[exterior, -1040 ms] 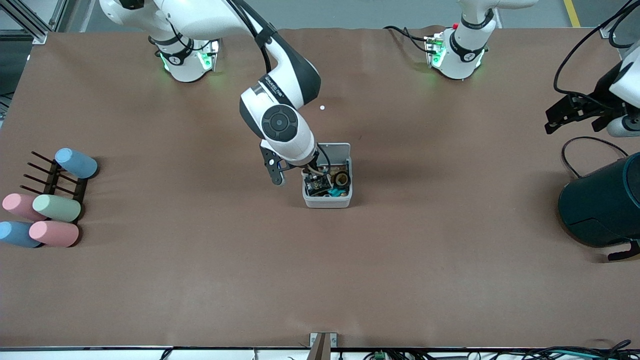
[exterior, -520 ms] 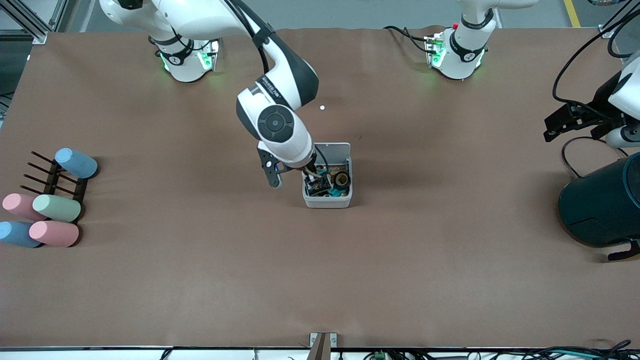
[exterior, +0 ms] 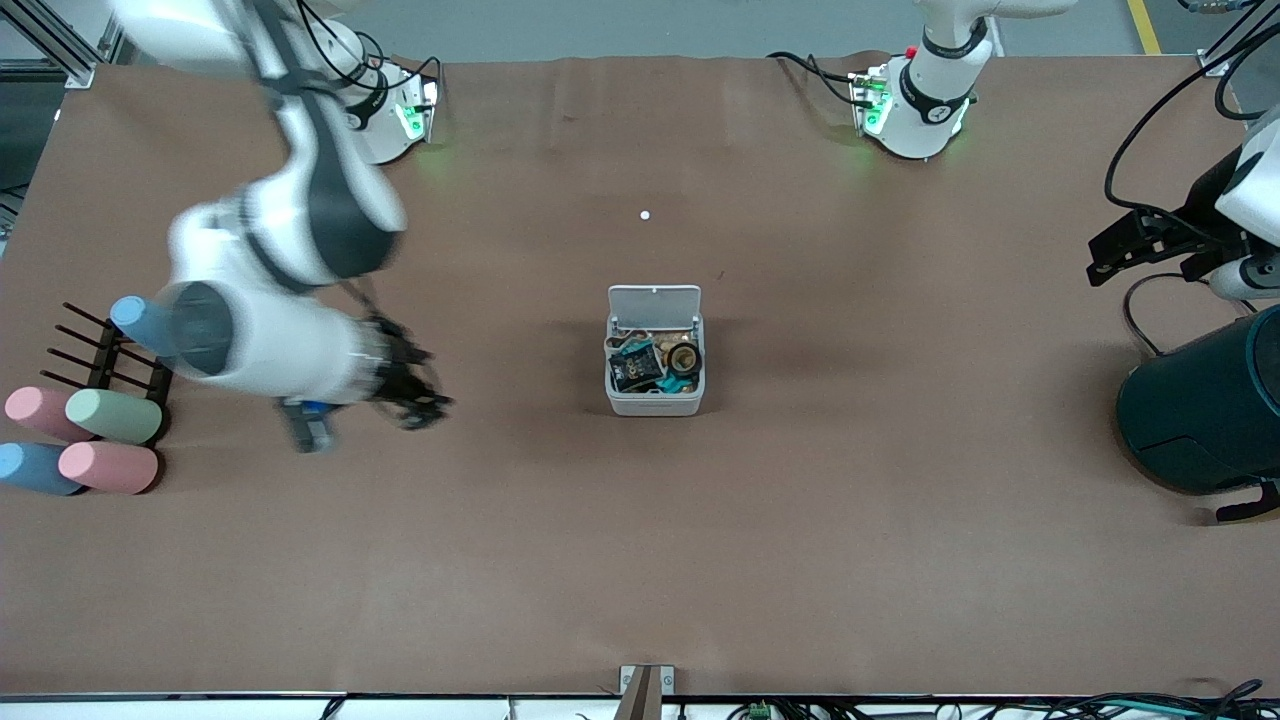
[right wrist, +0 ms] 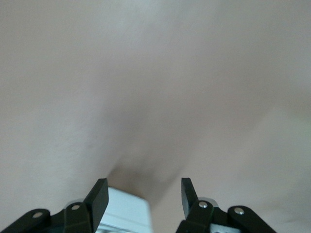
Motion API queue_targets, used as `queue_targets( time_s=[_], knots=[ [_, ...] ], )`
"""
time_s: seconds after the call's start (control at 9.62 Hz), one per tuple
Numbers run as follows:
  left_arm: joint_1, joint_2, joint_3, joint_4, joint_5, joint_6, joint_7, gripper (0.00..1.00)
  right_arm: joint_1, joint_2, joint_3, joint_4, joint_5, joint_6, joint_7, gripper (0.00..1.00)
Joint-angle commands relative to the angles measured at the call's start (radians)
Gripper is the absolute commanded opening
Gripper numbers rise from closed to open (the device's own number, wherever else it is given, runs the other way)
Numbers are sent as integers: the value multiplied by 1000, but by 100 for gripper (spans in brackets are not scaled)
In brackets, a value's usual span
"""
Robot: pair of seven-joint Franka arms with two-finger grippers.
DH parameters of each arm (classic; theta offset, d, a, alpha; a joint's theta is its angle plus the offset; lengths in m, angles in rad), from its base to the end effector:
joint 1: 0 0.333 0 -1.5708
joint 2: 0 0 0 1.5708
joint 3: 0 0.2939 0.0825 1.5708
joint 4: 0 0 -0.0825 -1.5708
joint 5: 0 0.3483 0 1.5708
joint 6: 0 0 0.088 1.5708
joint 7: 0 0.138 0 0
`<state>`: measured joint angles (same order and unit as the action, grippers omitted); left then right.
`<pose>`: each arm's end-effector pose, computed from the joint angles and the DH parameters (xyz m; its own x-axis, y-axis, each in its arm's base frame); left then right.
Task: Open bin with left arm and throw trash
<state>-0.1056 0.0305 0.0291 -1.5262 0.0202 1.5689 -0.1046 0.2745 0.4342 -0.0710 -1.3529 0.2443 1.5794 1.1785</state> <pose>0.5269 -0.0378 0.5748 0.9995 0.0281 0.0143 0.0284 -0.9994 -0.0197 0.5938 0.1633 0.4211 0.5081 -0.8179 -0.2700 -0.8275 -0.5505 0.1105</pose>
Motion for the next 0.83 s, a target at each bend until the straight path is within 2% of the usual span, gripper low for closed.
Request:
queue_targets(
  time_s=[0.0,0.21,0.42,0.52,0.62,0.73],
  knots=[
    [12,18,3,6,-19,11,-9,100,-145,-107,23,-66,-48,-91,-306,70],
    [15,19,9,8,-17,11,-6,100,-268,-204,23,-65,-83,-238,-643,72],
    [15,17,11,12,-16,11,-1,100,-351,-303,23,-66,-147,-347,-906,79],
    [15,17,11,15,-13,11,12,100,-351,-360,23,-68,-181,-376,-997,95],
    [15,16,11,15,-9,11,14,100,-353,-412,25,-78,-195,-407,-1014,100],
    [15,15,11,15,-8,11,13,100,-348,-426,28,-74,-195,-407,-1028,100]
  ],
)
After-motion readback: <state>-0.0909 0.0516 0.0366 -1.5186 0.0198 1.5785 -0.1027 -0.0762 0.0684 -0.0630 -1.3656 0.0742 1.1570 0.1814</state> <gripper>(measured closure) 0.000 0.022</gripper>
